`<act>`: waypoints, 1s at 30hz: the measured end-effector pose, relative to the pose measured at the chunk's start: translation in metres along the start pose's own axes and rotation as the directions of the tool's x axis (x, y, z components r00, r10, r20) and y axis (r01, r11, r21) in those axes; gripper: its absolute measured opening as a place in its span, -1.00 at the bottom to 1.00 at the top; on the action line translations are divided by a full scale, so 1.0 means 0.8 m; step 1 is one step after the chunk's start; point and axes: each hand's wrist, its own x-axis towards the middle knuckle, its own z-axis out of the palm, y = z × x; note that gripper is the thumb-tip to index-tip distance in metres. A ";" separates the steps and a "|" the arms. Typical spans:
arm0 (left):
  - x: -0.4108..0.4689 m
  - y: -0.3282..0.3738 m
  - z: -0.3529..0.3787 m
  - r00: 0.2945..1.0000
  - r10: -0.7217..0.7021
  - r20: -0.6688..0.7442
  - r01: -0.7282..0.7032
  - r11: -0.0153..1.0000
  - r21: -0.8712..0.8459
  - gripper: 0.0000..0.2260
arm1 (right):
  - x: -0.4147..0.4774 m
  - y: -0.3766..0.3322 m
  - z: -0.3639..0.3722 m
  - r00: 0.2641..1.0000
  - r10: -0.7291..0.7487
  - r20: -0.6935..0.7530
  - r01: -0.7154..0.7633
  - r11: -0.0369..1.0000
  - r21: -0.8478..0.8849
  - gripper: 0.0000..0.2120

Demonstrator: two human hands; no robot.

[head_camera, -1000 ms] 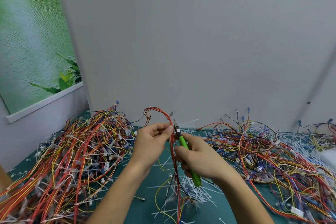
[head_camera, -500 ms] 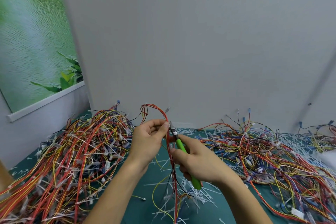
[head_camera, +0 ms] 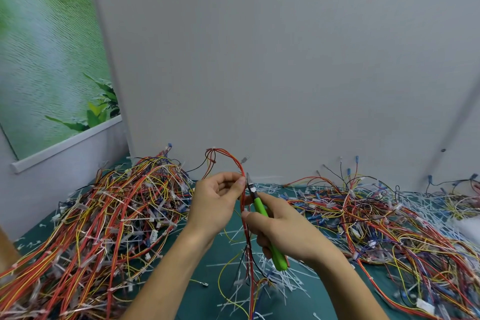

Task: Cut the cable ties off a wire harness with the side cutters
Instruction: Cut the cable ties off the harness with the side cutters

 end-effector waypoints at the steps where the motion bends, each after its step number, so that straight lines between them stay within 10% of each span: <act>1: 0.000 0.000 0.001 1.000 0.002 0.000 -0.002 1.000 0.005 -0.96 | 0.000 0.001 0.000 1.000 0.006 -0.009 -0.007 1.000 -0.012 -0.96; 17: -0.003 0.000 0.005 0.997 0.064 0.042 -0.064 0.998 0.004 -0.96 | -0.004 -0.009 0.006 0.997 0.077 0.015 -0.078 0.959 0.274 -0.92; 23: -0.011 0.002 0.012 0.984 0.124 0.125 -0.125 0.992 -0.006 -0.96 | -0.001 -0.009 -0.001 0.995 0.096 0.024 -0.096 0.882 0.461 -0.62; 26: -0.009 0.003 0.009 0.994 0.095 0.054 -0.093 0.995 -0.043 -0.97 | -0.006 -0.017 -0.004 0.996 0.062 0.058 -0.080 0.911 0.405 -0.92; 30: -0.003 0.001 0.002 0.996 0.076 -0.037 -0.078 0.996 -0.046 -0.96 | -0.007 -0.016 -0.004 0.998 0.047 0.046 -0.060 0.937 0.343 -0.84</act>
